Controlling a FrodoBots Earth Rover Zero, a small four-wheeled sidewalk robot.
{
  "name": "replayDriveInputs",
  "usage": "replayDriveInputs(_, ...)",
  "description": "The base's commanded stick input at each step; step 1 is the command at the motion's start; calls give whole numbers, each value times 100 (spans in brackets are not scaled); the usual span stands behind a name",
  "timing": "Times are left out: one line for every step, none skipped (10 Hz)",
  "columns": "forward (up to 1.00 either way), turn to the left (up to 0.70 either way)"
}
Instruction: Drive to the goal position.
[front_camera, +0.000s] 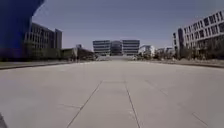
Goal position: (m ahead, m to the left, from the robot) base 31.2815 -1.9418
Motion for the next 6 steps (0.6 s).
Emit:
replayDriveInputs(100, 0)
replayDriveInputs(100, 0)
replayDriveInputs(100, 0)
replayDriveInputs(100, 0)
replayDriveInputs(100, 0)
replayDriveInputs(100, -11)
